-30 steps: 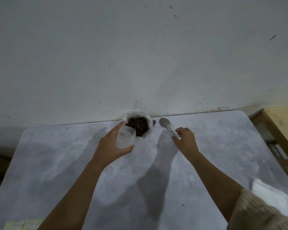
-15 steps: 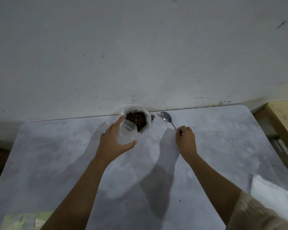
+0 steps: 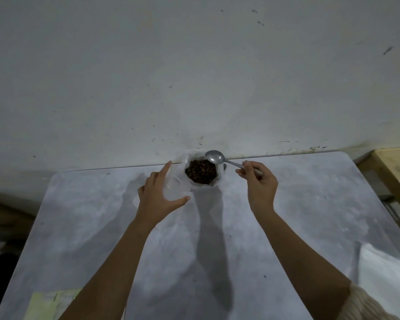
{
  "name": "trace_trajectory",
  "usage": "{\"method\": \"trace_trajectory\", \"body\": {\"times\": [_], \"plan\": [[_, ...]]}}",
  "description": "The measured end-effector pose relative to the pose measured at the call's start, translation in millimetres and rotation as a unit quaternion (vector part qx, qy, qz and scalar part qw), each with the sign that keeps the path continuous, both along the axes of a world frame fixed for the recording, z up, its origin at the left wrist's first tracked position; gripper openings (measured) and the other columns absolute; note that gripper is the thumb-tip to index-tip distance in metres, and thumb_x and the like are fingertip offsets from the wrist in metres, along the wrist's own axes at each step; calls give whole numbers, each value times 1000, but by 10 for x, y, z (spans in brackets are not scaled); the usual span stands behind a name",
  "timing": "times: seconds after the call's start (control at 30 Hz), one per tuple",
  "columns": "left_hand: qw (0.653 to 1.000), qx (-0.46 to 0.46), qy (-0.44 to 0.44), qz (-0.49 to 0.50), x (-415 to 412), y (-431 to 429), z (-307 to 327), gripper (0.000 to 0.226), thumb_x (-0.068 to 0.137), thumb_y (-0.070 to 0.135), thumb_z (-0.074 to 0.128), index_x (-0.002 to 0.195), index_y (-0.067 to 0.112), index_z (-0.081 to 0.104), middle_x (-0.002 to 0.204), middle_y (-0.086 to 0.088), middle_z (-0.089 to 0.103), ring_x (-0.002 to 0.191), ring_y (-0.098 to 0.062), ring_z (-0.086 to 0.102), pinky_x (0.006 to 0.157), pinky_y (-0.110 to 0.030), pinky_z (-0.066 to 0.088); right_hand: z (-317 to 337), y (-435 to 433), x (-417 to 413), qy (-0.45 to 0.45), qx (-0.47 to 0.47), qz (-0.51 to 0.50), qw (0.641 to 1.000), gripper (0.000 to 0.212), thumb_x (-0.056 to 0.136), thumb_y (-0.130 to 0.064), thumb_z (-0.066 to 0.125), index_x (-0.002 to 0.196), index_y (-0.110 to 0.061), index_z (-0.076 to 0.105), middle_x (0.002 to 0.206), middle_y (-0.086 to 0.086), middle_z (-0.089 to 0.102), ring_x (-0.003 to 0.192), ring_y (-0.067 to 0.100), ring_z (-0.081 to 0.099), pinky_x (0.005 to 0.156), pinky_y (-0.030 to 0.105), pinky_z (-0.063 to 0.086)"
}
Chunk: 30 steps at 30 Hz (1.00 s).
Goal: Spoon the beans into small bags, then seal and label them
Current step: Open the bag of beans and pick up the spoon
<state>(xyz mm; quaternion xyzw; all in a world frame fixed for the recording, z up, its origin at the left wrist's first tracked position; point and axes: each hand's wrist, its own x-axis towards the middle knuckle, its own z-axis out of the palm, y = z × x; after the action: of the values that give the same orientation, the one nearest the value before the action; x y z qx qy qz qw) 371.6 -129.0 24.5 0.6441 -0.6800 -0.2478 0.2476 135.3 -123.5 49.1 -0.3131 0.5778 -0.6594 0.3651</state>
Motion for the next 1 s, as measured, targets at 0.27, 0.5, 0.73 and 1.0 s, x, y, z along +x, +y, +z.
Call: {"method": "trace_trajectory", "body": {"times": [0.27,0.5,0.73,1.0], "plan": [[1000,5,3,2,97,7,15,100,63,58,76,144,44,18,129,4,41,120,-15,37,98,-35,23,-233,-145,221,124,45,35,991,13,93,-20,55,86,-21,66,79,2,67,80,18,67,72,18,51],[1000,3,14,-2,41,-2,26,99,64,55,77,143,44,18,133,6,40,124,-14,34,99,-32,19,-426,-172,289,23,134,60,989,22,95,-17,52,82,-7,67,72,4,67,66,10,68,80,31,56],[1000,-17,-8,-1,-4,-87,41,96,66,52,77,143,43,21,118,10,40,115,-12,40,102,-37,24,-292,-318,247,-130,146,12,981,23,92,-12,57,72,-3,67,76,11,66,68,18,66,70,22,57],[998,-27,-64,-3,-90,-247,97,94,66,49,77,144,38,26,124,3,43,119,-16,40,104,-40,22,15,-346,-96,-154,105,-8,982,28,93,-14,56,69,-3,65,71,8,63,56,13,61,66,20,54]]}}
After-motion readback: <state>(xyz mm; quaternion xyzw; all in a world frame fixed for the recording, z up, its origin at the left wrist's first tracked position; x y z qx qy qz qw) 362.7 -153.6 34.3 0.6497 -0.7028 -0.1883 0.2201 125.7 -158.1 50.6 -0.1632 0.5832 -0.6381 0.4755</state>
